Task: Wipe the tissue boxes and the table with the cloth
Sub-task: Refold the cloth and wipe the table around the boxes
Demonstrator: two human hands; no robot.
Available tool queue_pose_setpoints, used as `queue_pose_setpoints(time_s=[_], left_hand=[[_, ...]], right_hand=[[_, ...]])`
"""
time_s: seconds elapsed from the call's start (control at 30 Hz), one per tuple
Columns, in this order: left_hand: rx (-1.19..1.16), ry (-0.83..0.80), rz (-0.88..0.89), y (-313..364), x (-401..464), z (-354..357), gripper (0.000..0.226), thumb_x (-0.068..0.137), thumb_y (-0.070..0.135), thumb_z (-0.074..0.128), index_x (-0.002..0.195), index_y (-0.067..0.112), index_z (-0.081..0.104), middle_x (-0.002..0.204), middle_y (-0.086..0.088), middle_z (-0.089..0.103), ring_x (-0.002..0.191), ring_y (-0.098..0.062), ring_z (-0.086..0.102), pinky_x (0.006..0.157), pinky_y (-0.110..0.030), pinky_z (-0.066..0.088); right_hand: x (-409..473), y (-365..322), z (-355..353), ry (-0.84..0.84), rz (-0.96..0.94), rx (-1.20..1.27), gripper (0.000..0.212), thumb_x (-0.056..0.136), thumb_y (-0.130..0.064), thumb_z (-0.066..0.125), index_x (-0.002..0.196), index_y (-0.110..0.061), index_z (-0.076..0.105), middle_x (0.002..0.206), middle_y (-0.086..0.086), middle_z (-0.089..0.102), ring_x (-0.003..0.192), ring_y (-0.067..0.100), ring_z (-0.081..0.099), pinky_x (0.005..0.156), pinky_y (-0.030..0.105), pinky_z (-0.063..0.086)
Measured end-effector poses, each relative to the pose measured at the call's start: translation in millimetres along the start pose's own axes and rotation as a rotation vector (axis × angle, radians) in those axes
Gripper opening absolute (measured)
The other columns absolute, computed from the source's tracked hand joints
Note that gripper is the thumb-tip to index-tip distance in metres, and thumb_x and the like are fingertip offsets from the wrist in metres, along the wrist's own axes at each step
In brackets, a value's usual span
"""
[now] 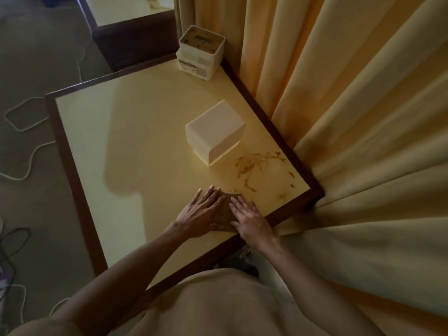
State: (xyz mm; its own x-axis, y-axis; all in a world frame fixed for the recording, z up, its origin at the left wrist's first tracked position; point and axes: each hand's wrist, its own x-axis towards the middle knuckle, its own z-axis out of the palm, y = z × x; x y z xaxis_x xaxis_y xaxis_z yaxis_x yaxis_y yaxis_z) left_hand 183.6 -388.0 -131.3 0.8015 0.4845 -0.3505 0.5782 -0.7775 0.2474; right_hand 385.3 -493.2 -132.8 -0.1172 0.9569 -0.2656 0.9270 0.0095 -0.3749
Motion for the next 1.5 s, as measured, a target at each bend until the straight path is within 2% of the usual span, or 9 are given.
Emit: queue_pose_setpoints(time_s=[0.2, 0.3, 0.37, 0.5, 0.63, 0.87, 1.17, 1.3, 1.5], left_hand=[[-0.117, 0.170, -0.026, -8.7, 10.5, -17.3, 0.091, 0.095, 0.068, 0.039, 0.162, 0.013, 0.011, 0.168, -0.003, 0.001, 0.155, -0.020, -0.010, 0.127, -0.046, 0.001], [-0.230, 0.282, -0.200, -18.6, 3.3, -11.8, 0.079, 0.098, 0.058, 0.048, 0.160, 0.015, 0.026, 0.167, -0.004, 0.018, 0.156, -0.017, 0.007, 0.128, -0.040, 0.004], [-0.270, 0.344, -0.335, -33.5, 3.7, -8.5, 0.077, 0.099, 0.052, 0.052, 0.160, 0.013, 0.025, 0.167, -0.007, 0.018, 0.156, -0.019, 0.011, 0.127, -0.036, 0.005], [-0.269, 0.412, -0.510, -66.5, 23.5, -10.1, 0.076, 0.102, 0.041, 0.049, 0.161, 0.007, 0.013, 0.169, -0.011, 0.007, 0.157, -0.023, 0.001, 0.126, -0.036, 0.000], [-0.243, 0.378, -0.569, -77.3, 48.8, -5.7, 0.074, 0.105, 0.041, 0.036, 0.161, 0.003, 0.004, 0.169, -0.013, -0.003, 0.156, -0.024, -0.011, 0.126, -0.043, -0.006], [-0.197, 0.434, -0.618, -72.8, 61.8, 6.1, 0.074, 0.103, 0.044, 0.021, 0.160, 0.005, -0.003, 0.169, -0.010, -0.011, 0.155, -0.020, -0.018, 0.126, -0.045, -0.009], [-0.155, 0.434, -0.629, -71.3, 63.1, 9.6, 0.075, 0.100, 0.045, 0.017, 0.160, 0.005, -0.003, 0.169, -0.010, -0.011, 0.154, -0.020, -0.019, 0.126, -0.046, -0.008], [-0.142, 0.463, -0.626, -72.7, 65.9, 11.8, 0.076, 0.100, 0.046, 0.017, 0.160, 0.004, -0.001, 0.169, -0.011, -0.009, 0.155, -0.020, -0.017, 0.126, -0.045, -0.006], [-0.140, 0.488, -0.619, -72.4, 66.6, 13.2, 0.076, 0.100, 0.047, 0.019, 0.160, 0.004, 0.004, 0.169, -0.011, -0.004, 0.156, -0.020, -0.013, 0.127, -0.045, -0.004]], right_hand=[[-3.0, -15.9, 2.0, 0.159, 0.255, 0.050, 0.057, 0.106, -0.024, 0.050, 0.156, -0.003, 0.034, 0.168, 0.011, 0.022, 0.158, 0.026, 0.010, 0.128, 0.040, -0.001], [6.6, -41.7, 13.4, 0.371, 0.280, 0.033, 0.033, 0.100, -0.015, 0.058, 0.129, -0.002, 0.063, 0.159, 0.020, 0.040, 0.152, 0.033, 0.031, 0.127, 0.050, 0.020], [25.6, -54.1, 25.8, 0.473, 0.242, 0.038, 0.030, 0.101, -0.019, 0.057, 0.125, -0.004, 0.067, 0.155, 0.018, 0.047, 0.148, 0.031, 0.039, 0.121, 0.054, 0.032], [59.0, -62.7, 51.2, 0.479, 0.303, 0.034, 0.051, 0.107, -0.031, 0.043, 0.151, -0.008, 0.047, 0.162, 0.011, 0.037, 0.154, 0.027, 0.029, 0.120, 0.053, 0.031], [64.7, -75.5, 66.2, 0.456, 0.381, -0.056, 0.061, 0.110, -0.040, 0.024, 0.162, -0.008, 0.020, 0.170, 0.008, 0.017, 0.159, 0.023, 0.010, 0.127, 0.049, 0.017], [74.9, -70.1, 60.9, 0.502, 0.407, 0.056, 0.056, 0.110, -0.033, 0.024, 0.163, -0.015, 0.021, 0.170, 0.001, 0.019, 0.159, 0.017, 0.007, 0.127, 0.050, 0.016], [89.0, -52.9, 58.3, 0.460, 0.330, -0.096, 0.057, 0.110, -0.033, 0.031, 0.163, -0.018, 0.019, 0.171, -0.002, 0.013, 0.159, 0.013, 0.004, 0.128, 0.047, 0.014], [112.7, -42.3, 49.4, 0.495, 0.365, -0.074, 0.058, 0.108, -0.032, 0.033, 0.163, -0.016, 0.023, 0.169, 0.000, 0.023, 0.158, 0.015, 0.012, 0.127, 0.047, 0.015], [154.7, 4.9, 15.3, 0.407, 0.442, -0.070, 0.063, 0.105, -0.038, 0.018, 0.164, -0.016, 0.017, 0.171, 0.001, 0.018, 0.159, 0.019, 0.009, 0.128, 0.046, 0.004]])
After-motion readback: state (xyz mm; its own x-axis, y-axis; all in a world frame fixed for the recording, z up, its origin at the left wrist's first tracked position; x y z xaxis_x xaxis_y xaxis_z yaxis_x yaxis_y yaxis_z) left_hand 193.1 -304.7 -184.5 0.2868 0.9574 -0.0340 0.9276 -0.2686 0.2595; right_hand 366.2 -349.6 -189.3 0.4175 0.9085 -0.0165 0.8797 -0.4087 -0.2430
